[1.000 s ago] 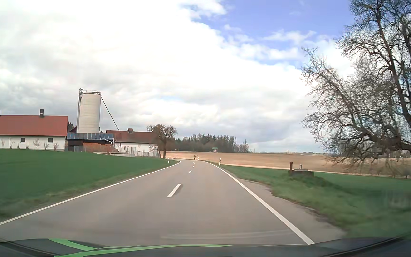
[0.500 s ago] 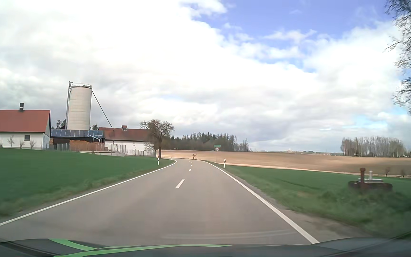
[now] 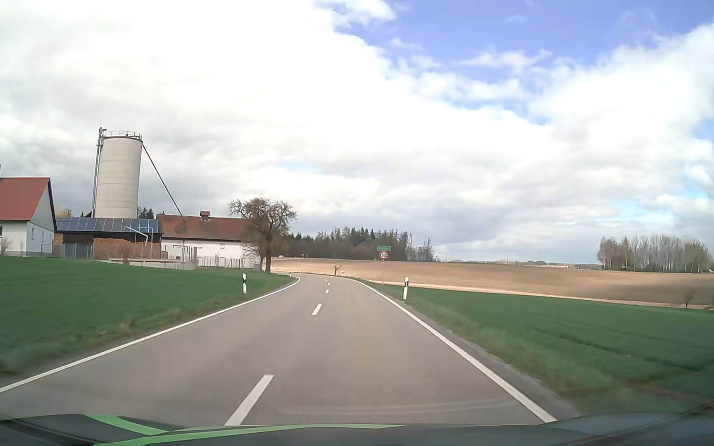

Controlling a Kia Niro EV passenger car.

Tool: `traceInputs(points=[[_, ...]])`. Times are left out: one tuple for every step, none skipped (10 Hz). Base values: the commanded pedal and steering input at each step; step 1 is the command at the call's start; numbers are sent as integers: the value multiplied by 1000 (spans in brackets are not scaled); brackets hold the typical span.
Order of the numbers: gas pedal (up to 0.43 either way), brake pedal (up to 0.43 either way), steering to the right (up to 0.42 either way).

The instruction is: Follow the waypoints while adhering to traffic rules and regulations

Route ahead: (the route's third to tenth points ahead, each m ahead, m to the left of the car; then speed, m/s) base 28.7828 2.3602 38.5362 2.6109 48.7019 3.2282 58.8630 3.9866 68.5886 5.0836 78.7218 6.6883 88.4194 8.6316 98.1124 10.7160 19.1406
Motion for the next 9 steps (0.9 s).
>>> traceInputs(points=[[130,0,0],[87,0,0],[0,0,0],[0,0,0],[0,0,0],[0,0,0],[0,0,-2],[0,0,-4],[0,0,-5]])
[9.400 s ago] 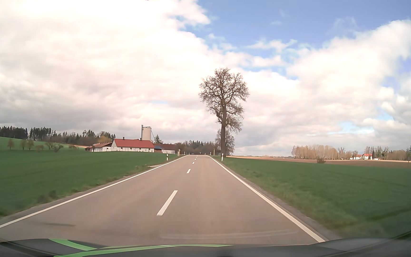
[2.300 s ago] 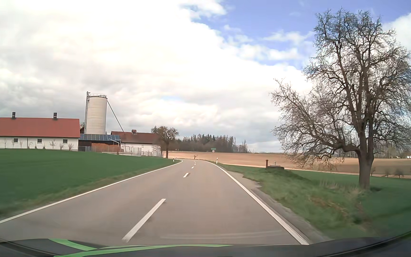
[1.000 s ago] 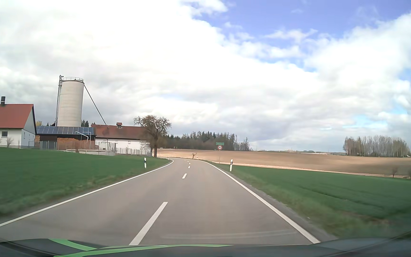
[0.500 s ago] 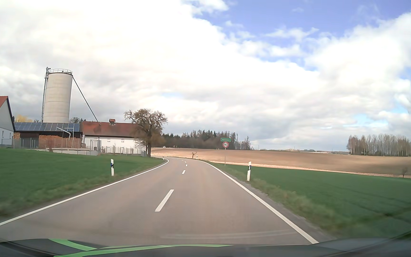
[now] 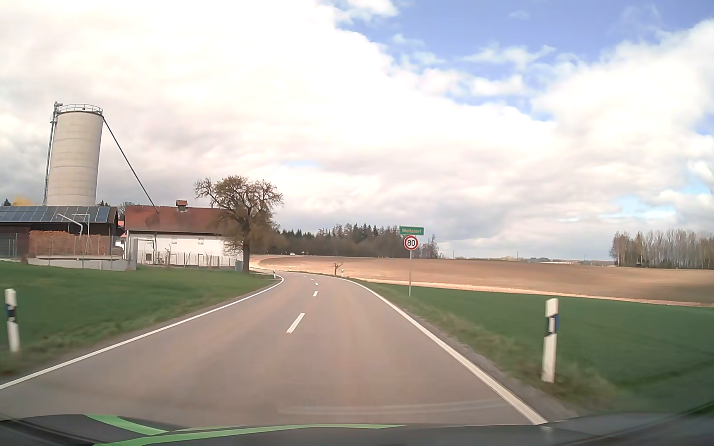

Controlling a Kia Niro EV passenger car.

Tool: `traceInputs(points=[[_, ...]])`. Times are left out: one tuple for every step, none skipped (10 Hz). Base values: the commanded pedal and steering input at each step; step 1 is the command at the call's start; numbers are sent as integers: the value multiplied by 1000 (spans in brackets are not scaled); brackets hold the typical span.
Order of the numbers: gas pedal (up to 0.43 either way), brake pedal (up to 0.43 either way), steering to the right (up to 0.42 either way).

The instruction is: Follow the waypoints while adhering to traffic rules and regulations

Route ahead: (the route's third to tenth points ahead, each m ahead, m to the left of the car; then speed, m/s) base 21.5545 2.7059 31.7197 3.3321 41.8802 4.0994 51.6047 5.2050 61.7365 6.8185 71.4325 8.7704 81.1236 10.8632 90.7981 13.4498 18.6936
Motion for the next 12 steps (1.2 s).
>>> traceInputs(points=[[0,0,-5],[0,0,-5],[0,0,-5],[0,0,-7],[0,0,-9],[0,0,-11],[0,0,-12],[0,0,-12],[0,0,-12],[0,0,-13],[8,0,-14],[47,0,-14]])
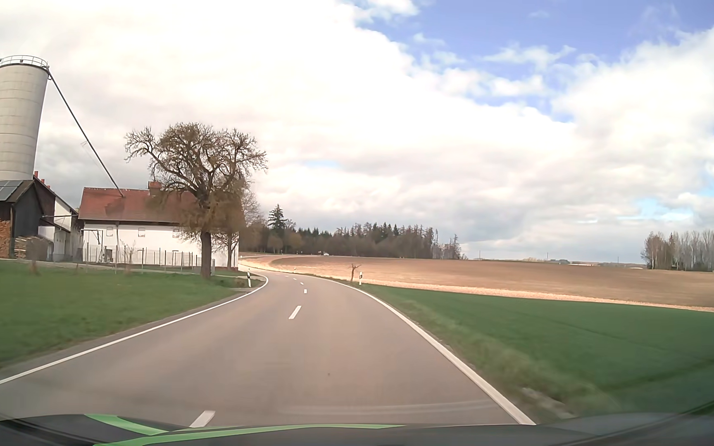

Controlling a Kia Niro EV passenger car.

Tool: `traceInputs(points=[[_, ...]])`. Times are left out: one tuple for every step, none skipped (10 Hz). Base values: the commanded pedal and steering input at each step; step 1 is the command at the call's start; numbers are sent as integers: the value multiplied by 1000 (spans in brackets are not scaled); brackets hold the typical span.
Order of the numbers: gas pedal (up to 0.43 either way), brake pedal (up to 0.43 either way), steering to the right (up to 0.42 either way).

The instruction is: Follow the waypoints while adhering to traffic rules and regulations

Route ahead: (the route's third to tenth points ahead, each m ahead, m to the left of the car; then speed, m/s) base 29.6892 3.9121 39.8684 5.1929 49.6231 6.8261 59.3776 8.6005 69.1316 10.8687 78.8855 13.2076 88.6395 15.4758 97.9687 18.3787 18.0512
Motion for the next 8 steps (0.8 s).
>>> traceInputs(points=[[67,0,-14],[67,0,-16],[79,0,-16],[79,0,-16],[79,0,-16],[87,0,-16],[98,0,-16],[110,0,-16]])
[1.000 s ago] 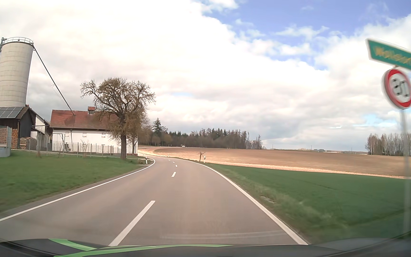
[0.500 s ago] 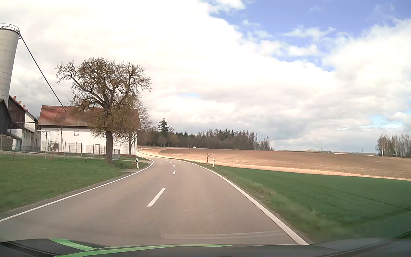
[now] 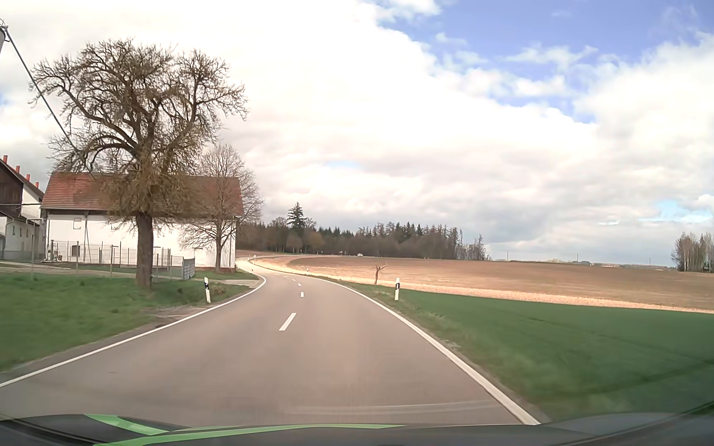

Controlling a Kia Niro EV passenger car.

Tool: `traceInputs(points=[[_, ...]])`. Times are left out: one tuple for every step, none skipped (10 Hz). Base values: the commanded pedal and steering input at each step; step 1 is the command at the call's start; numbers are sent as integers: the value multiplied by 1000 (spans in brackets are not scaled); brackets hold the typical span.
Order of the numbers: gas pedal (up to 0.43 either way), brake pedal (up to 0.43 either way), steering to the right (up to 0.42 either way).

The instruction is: Follow the waypoints while adhering to traffic rules and regulations

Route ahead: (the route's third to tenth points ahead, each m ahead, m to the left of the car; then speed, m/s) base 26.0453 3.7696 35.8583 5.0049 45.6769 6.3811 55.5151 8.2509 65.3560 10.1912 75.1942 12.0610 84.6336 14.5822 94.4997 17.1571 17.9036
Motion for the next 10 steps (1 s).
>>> traceInputs(points=[[118,0,-16],[130,0,-16],[130,0,-16],[138,0,-16],[138,0,-16],[138,0,-16],[150,0,-16],[150,0,-18],[150,0,-19],[150,0,-21]])
